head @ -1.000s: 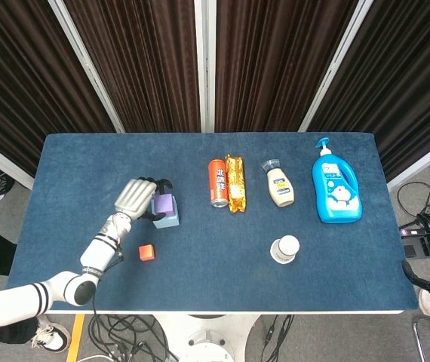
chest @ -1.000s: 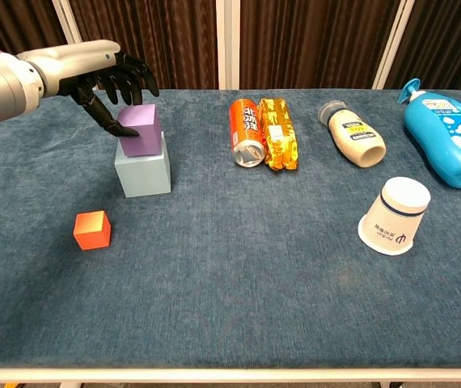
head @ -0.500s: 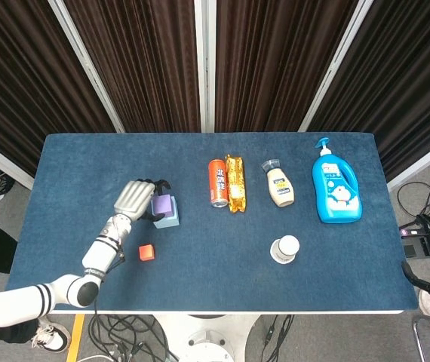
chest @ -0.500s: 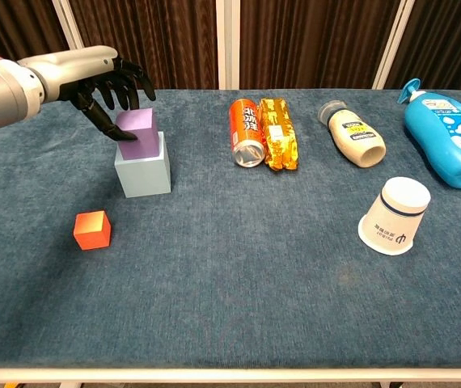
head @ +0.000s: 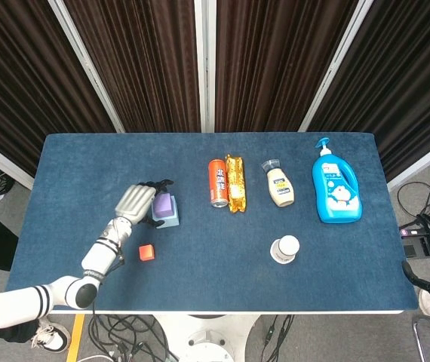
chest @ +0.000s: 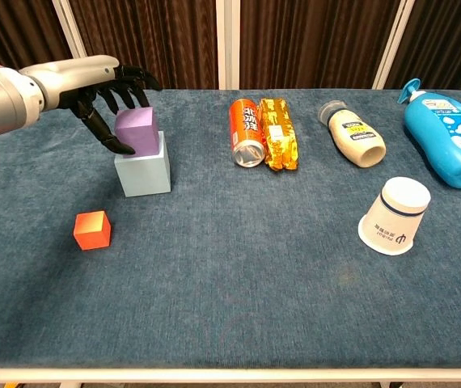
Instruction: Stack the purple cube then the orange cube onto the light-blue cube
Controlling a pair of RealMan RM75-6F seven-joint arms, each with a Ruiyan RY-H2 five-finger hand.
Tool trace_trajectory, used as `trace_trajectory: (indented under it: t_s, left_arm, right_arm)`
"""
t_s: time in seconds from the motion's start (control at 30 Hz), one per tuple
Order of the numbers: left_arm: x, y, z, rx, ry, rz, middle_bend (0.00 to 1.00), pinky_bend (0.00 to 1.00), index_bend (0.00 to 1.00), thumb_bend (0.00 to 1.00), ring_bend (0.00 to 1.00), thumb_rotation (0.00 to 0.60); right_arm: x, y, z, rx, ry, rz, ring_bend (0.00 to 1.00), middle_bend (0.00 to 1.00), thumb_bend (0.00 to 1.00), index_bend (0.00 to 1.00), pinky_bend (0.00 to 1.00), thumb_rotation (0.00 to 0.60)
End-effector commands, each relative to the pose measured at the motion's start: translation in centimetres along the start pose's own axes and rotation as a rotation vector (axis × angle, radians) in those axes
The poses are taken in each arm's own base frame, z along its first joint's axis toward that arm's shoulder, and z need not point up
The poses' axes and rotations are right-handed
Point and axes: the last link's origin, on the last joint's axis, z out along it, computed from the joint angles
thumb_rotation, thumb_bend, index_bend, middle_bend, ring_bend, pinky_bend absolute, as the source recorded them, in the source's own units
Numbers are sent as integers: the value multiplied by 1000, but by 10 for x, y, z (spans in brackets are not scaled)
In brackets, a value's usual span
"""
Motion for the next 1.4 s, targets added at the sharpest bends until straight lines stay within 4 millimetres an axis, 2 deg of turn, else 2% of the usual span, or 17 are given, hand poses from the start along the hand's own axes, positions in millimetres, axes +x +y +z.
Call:
trace_trajectory:
  t_s: [0.03,0.2,0.3,0.43,0.6,0.73,0.83,0.93,1.1,1.4]
  left_arm:
    - [2,-1,-2,-1,2,3,263,240,158,106,199,600]
    - [9,-8,-10,18,8,-11,244,229,146,80,186,600]
    - [14,-20,-24,45,4,-2,243,227,146,79,186,600]
    - [13,-45,-57,134,-22,-33,252,227,146,80,186,600]
    - [5,-65,-104,184,-57,-34,297,227,147,80,186,600]
    - [-8,-67,-128,165,-80,-59,355,230,168,80,196,600]
    - [-20,-61,-137,136,-82,-78,388,244,178,81,219,600]
    - [-34,-54,-139,130,-77,-135,404,263,195,84,242,600]
    - [-55,-40,-130,141,-67,-207,427,292,197,86,266,600]
    - [-79,-29,-107,121,16,-162,465,314,231,118,310,600]
  right_arm:
    - [0,0,0,0,0,1,0,65,231,39,0,600]
    - [0,0,0,-1,-2,3,0,65,231,39,0,600]
    - [0,1,0,-1,-4,4,0,65,231,39,0,600]
    - [1,1,0,-2,-4,8,0,66,231,39,0,600]
    - [0,1,-1,-2,-7,6,0,66,232,39,0,600]
    - [-2,-1,0,3,-13,-5,0,66,230,39,0,600]
    - [-4,-2,1,4,-19,-15,0,65,230,39,0,600]
    - [-6,-3,2,2,-26,-22,0,66,231,39,0,600]
    - [-5,-4,3,1,-24,-22,0,66,231,39,0,600]
    - [-6,-3,5,-2,-24,-21,0,66,231,39,0,600]
